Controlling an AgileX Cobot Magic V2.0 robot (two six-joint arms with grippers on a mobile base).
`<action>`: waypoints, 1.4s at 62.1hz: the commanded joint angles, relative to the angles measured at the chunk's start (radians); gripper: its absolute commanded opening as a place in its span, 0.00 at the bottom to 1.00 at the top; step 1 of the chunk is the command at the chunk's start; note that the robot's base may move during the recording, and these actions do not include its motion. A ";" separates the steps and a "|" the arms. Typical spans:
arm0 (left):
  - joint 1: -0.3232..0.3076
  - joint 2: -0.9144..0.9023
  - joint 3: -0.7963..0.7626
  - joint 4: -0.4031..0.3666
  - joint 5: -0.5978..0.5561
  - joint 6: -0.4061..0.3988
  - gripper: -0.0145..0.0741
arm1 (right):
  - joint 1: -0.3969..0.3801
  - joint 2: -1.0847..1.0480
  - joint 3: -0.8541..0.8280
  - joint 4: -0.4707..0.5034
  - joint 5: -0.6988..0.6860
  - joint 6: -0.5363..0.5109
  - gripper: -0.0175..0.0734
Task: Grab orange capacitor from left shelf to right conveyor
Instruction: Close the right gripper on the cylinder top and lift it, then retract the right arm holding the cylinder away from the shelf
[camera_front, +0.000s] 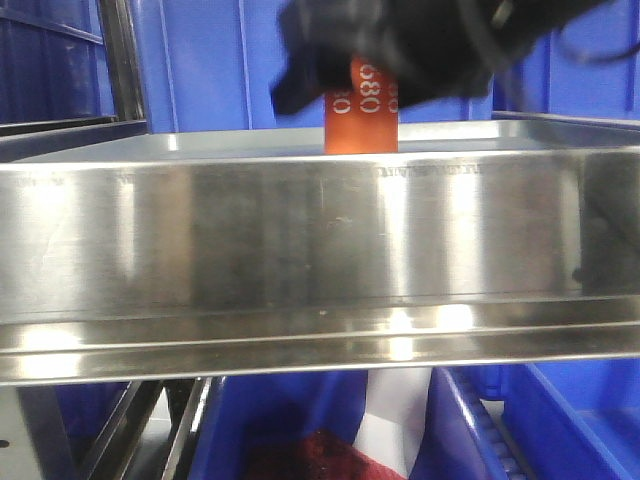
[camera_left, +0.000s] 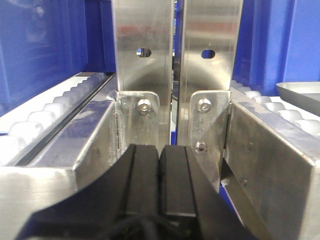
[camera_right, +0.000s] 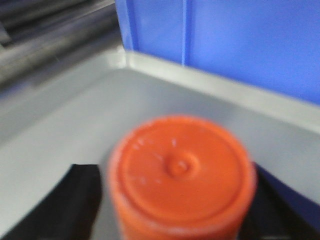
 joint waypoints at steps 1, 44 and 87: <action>-0.005 -0.010 0.028 -0.006 -0.088 -0.004 0.02 | -0.009 -0.011 -0.036 0.002 -0.089 -0.001 0.66; -0.005 -0.010 0.028 -0.006 -0.088 -0.004 0.02 | 0.021 -0.463 0.107 0.000 0.010 -0.001 0.25; -0.005 -0.010 0.028 -0.006 -0.088 -0.004 0.02 | 0.029 -1.275 0.395 0.000 0.279 -0.001 0.25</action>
